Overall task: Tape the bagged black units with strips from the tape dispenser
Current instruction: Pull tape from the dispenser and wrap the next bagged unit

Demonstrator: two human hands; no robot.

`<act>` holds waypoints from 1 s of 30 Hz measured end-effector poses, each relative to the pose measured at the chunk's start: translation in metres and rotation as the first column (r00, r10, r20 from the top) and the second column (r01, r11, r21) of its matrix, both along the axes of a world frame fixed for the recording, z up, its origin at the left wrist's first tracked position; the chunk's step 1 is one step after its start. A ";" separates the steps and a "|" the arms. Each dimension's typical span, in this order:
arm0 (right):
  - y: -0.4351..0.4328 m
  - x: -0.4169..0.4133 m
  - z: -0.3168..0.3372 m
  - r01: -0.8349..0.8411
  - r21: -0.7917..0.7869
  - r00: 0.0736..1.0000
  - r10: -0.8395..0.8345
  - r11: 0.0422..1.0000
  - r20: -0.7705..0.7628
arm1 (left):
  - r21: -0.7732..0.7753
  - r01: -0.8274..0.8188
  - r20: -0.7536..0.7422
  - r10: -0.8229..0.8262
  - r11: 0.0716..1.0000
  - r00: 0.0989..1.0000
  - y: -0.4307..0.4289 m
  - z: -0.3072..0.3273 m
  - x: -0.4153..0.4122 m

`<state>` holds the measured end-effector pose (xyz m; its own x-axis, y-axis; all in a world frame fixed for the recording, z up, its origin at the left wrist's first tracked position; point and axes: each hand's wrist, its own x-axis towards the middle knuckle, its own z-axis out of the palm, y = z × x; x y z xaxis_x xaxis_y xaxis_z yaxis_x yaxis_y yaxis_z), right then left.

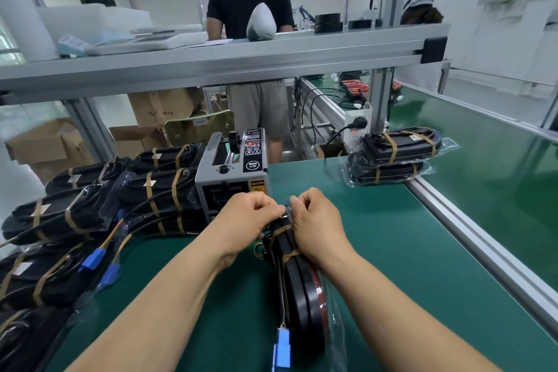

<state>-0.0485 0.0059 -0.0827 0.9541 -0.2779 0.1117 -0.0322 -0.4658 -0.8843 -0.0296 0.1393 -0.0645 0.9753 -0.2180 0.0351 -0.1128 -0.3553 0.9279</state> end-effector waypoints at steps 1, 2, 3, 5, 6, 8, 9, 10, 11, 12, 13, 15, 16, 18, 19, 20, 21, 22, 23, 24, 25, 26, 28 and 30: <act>0.000 0.000 0.000 -0.002 -0.005 1.000 0.002 1.000 0.001 | 0.000 -0.008 0.011 0.008 1.000 1.000 0.000 -0.001 0.000; 0.000 0.000 0.000 -0.004 -0.009 1.000 0.004 1.000 0.003 | 0.001 -0.015 0.021 0.015 1.000 1.000 0.000 -0.002 -0.001; 0.000 0.000 0.000 -0.006 -0.011 1.000 0.006 1.000 0.006 | 0.003 -0.023 0.030 0.023 1.000 0.999 0.000 -0.003 -0.002; 0.001 0.000 0.001 -0.008 -0.016 1.000 0.008 1.000 0.009 | 0.007 -0.039 0.050 0.038 0.999 0.998 0.000 -0.005 -0.002; 0.001 -0.001 0.001 -0.009 -0.017 1.000 0.009 1.000 0.009 | 0.009 -0.047 0.061 0.046 0.999 0.997 -0.001 -0.005 -0.002; 0.001 -0.001 0.002 -0.013 -0.016 1.000 0.013 1.000 0.006 | 0.021 -0.063 0.085 0.061 0.998 0.995 -0.001 -0.006 -0.003; 0.001 -0.001 0.002 -0.013 -0.017 1.000 0.013 1.000 0.005 | 0.026 -0.070 0.097 0.067 0.997 0.993 -0.002 -0.007 -0.003; 0.001 -0.001 0.002 -0.014 -0.019 1.000 0.014 1.000 0.004 | 0.029 -0.076 0.108 0.072 0.997 0.992 -0.002 -0.007 -0.004; 0.001 -0.001 0.002 -0.014 -0.020 1.000 0.014 1.000 0.004 | 0.033 -0.080 0.119 0.076 0.996 0.990 -0.002 -0.008 -0.004; 0.001 -0.002 0.002 -0.014 -0.020 1.000 0.014 1.000 0.005 | 0.037 -0.086 0.131 0.081 0.996 0.988 -0.002 -0.009 -0.004; 0.001 -0.002 0.002 -0.014 -0.019 1.000 0.014 1.000 0.006 | 0.038 -0.093 0.142 0.087 0.995 0.986 -0.003 -0.010 -0.004; 0.001 -0.002 0.003 -0.012 -0.015 1.000 0.013 1.000 0.006 | 0.033 -0.105 0.155 0.099 0.994 0.983 -0.003 -0.012 -0.004; 0.001 -0.002 0.003 -0.012 -0.015 1.000 0.012 1.000 0.005 | 0.031 -0.110 0.160 0.103 0.993 0.982 -0.003 -0.012 -0.004; 0.001 -0.002 0.003 -0.010 -0.020 1.000 0.010 1.000 0.008 | 0.048 -0.120 0.173 0.111 0.992 0.979 -0.003 -0.013 -0.005; 0.002 -0.002 0.003 -0.010 -0.024 1.000 0.010 1.000 0.012 | 0.061 -0.131 0.180 0.118 0.990 0.976 -0.003 -0.013 -0.005; 0.002 -0.001 0.003 -0.010 -0.027 1.000 0.010 1.000 0.015 | 0.066 -0.149 0.183 0.135 0.987 0.974 -0.004 -0.014 -0.005; 0.002 -0.001 0.003 -0.010 -0.029 1.000 0.011 1.000 0.017 | 0.062 -0.174 0.177 0.161 0.983 0.971 -0.005 -0.016 -0.005; 0.002 -0.001 0.003 -0.010 -0.029 1.000 0.010 1.000 0.017 | 0.048 -0.205 0.157 0.195 0.978 0.968 -0.007 -0.016 -0.006; 0.002 -0.002 0.003 -0.009 -0.027 1.000 0.009 1.000 0.017 | 0.022 -0.232 0.121 0.228 0.973 0.966 -0.009 -0.017 -0.006; 0.002 -0.001 0.003 -0.007 -0.027 1.000 0.008 1.000 0.016 | -0.018 -0.250 0.076 0.250 0.968 0.965 -0.011 -0.017 -0.006; 0.002 -0.001 0.003 -0.007 -0.031 1.000 0.007 1.000 0.015 | -0.065 -0.259 0.032 0.262 0.964 0.965 -0.013 -0.017 -0.006; 0.001 -0.001 0.003 -0.007 -0.037 1.000 0.008 0.999 0.014 | -0.112 -0.266 -0.004 0.267 0.958 0.964 -0.015 -0.017 -0.006; 0.000 0.000 0.002 -0.007 -0.045 1.000 0.008 0.999 0.012 | -0.175 -0.272 -0.072 0.263 0.946 0.962 -0.017 -0.015 -0.006; -0.002 0.001 0.002 -0.004 -0.044 1.000 0.004 0.999 0.014 | -0.199 -0.253 -0.140 0.228 0.947 0.964 -0.017 -0.014 -0.006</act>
